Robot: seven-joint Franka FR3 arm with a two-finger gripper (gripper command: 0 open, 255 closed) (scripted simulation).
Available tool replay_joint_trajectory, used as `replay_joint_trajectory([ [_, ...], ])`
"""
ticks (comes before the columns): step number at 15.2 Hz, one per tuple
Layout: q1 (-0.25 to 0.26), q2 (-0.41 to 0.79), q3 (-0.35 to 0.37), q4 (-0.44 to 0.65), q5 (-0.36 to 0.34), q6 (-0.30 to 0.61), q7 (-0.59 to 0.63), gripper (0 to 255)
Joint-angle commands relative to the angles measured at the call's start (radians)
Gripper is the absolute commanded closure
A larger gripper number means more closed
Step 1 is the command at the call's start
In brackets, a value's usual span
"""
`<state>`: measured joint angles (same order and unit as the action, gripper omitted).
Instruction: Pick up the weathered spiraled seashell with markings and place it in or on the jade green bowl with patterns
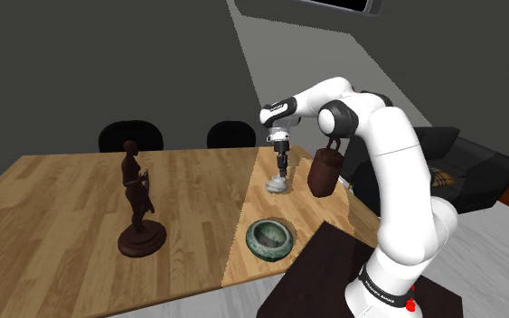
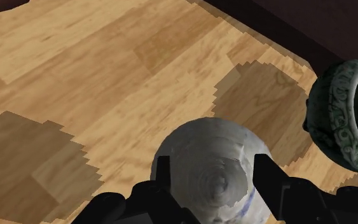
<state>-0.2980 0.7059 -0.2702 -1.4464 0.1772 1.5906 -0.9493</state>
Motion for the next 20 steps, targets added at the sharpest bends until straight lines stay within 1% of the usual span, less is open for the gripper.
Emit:
replay_joint_trajectory([
  [1, 0.001, -0.015, -0.002, 0.002, -0.003, -0.017, 0.002, 255],
  [17, 0.002, -0.094, -0.013, 0.084, -0.021, -0.175, 0.014, 255],
  [20, 0.053, -0.217, -0.011, -0.102, -0.031, -0.109, 0.049, 255],
])
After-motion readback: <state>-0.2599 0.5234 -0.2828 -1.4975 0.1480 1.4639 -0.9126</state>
